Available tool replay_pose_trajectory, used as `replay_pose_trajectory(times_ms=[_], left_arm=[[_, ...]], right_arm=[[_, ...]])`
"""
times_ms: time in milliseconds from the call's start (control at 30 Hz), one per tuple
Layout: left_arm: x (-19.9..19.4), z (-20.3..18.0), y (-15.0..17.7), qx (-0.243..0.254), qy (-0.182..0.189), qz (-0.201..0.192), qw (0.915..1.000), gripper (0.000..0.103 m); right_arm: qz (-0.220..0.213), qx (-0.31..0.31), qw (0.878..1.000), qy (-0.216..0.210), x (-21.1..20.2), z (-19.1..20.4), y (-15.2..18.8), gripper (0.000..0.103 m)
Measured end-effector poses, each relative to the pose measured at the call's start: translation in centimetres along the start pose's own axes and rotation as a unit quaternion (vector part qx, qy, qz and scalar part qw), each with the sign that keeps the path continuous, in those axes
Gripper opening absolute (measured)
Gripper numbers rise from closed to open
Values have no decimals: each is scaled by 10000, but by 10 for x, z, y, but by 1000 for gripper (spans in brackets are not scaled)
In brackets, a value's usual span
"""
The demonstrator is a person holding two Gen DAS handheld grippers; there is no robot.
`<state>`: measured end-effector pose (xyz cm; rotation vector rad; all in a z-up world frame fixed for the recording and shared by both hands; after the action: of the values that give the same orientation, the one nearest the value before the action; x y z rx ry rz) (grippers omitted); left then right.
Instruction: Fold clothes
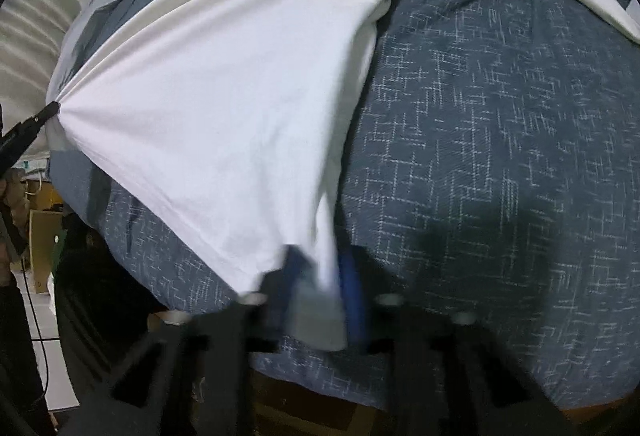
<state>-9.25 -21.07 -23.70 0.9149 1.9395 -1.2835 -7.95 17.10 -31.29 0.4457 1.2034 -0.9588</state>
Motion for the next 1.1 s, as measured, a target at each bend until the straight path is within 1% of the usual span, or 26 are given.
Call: replay_pose_trajectory(times_ms=[33,100,200,333,467,600,633,733,867,967,1033,1067,1100], left_arm=[[-1,-1,0,4,17,-8,10000,4],[-5,-5,2,49,54,-20,10000,4],[-7,-18,8,187,151,4,9997,4],[-7,-42,18,393,327,76,9987,4],[0,-79,37,720,528,247,9957,4],[17,-100,57,976,536,531,9924,4],[23,-100,62,970,523,629,9919,4],[43,-92,75,851,463,963,9906,4],[54,-74,85,647,359,1170,9904,4],[53,-67,89,557,456,1241,9897,4],[51,-66,89,545,510,1271,9891,5],[50,-66,88,557,502,1268,9891,5],[50,-65,88,565,491,1271,9891,5]], right_arm=[[-56,22,10000,-23,-4,-2,0,4],[-245,-18,9997,90,-21,-9,0,4],[-630,-7,9976,277,-62,-25,-4,3],[-1085,-158,9910,764,-126,-43,-12,3],[-1378,-440,9810,1292,-176,-52,-8,3],[-1176,-619,9760,1726,-167,-58,7,3],[-1073,-603,9767,1760,-158,-63,11,3],[-750,-322,9836,1606,-118,-86,24,3],[-512,-85,9918,1171,-82,-93,32,4],[-505,-67,9935,1020,-79,-95,30,5],[-511,-62,9943,934,-79,-96,29,10],[-577,14,9941,916,-82,-100,28,20],[-666,118,9936,906,-88,-106,27,33]])
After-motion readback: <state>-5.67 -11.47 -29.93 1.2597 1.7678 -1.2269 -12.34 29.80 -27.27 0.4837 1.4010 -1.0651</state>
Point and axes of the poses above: each gripper's, at about its wrist camera, not at the fingertips, and x roughly the way its jaws point, z to its left, y to its underside, the point moved 6 cm from there along x, roughly the way its jaws point, and after that the axes turned 5 degrees about -x, right-handed, at the moved point
